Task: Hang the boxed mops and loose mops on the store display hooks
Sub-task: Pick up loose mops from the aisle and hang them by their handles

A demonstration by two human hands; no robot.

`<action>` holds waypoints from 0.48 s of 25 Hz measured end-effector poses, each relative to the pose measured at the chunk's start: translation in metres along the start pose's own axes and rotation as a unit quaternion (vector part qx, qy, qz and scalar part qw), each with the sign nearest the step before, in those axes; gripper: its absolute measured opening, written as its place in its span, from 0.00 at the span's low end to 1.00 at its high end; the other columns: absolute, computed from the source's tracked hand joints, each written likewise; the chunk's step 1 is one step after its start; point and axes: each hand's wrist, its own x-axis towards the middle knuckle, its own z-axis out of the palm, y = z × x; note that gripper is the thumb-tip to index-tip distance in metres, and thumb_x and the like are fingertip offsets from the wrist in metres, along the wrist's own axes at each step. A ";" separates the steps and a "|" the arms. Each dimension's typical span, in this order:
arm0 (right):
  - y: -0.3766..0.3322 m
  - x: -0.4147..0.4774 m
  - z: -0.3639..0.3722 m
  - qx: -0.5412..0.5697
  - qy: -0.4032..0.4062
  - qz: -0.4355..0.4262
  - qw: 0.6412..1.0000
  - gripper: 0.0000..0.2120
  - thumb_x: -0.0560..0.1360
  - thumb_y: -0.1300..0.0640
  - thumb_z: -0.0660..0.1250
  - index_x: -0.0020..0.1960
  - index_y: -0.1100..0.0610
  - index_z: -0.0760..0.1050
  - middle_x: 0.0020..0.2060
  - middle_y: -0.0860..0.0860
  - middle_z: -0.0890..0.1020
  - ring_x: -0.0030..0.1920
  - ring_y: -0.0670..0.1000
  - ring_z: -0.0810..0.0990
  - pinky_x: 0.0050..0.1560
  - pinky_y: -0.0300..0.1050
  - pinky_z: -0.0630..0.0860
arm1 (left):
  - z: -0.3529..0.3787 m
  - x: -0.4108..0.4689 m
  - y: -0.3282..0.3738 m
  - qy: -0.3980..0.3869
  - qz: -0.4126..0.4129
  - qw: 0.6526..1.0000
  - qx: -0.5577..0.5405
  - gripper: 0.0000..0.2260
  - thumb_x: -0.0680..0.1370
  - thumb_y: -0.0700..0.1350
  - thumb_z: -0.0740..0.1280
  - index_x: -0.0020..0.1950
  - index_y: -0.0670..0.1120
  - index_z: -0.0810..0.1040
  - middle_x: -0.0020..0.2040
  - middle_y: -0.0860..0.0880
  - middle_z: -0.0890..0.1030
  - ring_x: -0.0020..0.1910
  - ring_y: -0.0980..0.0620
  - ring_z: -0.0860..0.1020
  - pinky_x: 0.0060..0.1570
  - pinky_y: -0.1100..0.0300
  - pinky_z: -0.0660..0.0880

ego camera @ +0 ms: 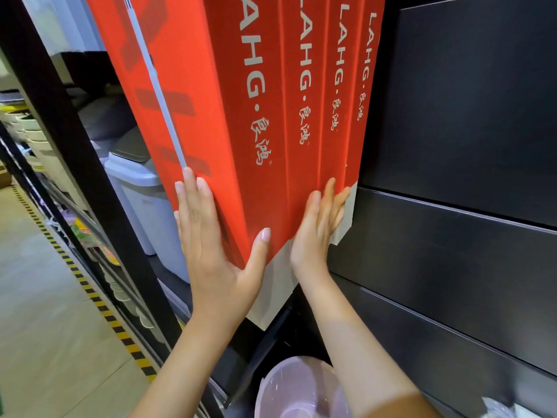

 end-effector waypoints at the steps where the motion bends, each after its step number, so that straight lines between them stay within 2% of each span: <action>1: -0.001 0.007 -0.003 0.011 0.016 0.009 1.000 0.29 0.80 0.36 0.44 0.78 0.41 0.41 0.77 0.41 0.36 0.76 0.43 0.34 0.71 0.46 0.35 | 0.000 0.000 0.001 0.002 0.000 1.000 -0.001 0.37 0.77 0.50 0.67 0.78 0.39 0.50 0.79 0.47 0.50 0.80 0.43 0.48 0.73 0.33 0.53; 5: -0.008 0.045 -0.012 0.020 0.041 0.035 0.998 0.28 0.82 0.39 0.43 0.78 0.46 0.39 0.78 0.44 0.39 0.77 0.47 0.36 0.73 0.48 0.35 | 0.001 -0.001 0.002 0.001 0.003 1.000 -0.003 0.38 0.77 0.50 0.67 0.79 0.40 0.49 0.79 0.48 0.50 0.80 0.43 0.48 0.72 0.32 0.54; 10: -0.003 0.060 -0.012 0.018 0.019 0.023 0.999 0.28 0.82 0.40 0.42 0.78 0.47 0.40 0.78 0.45 0.42 0.77 0.44 0.37 0.70 0.41 0.34 | 0.002 -0.005 0.004 -0.003 -0.006 1.000 -0.006 0.38 0.77 0.51 0.67 0.79 0.41 0.49 0.79 0.48 0.50 0.80 0.44 0.48 0.72 0.32 0.54; 12: -0.001 0.061 -0.012 0.017 0.015 0.021 1.000 0.29 0.82 0.39 0.42 0.79 0.47 0.41 0.79 0.44 0.43 0.77 0.43 0.38 0.70 0.41 0.35 | 0.002 -0.005 0.004 -0.006 -0.008 1.000 -0.006 0.38 0.77 0.50 0.67 0.79 0.40 0.50 0.79 0.47 0.50 0.80 0.44 0.48 0.73 0.32 0.54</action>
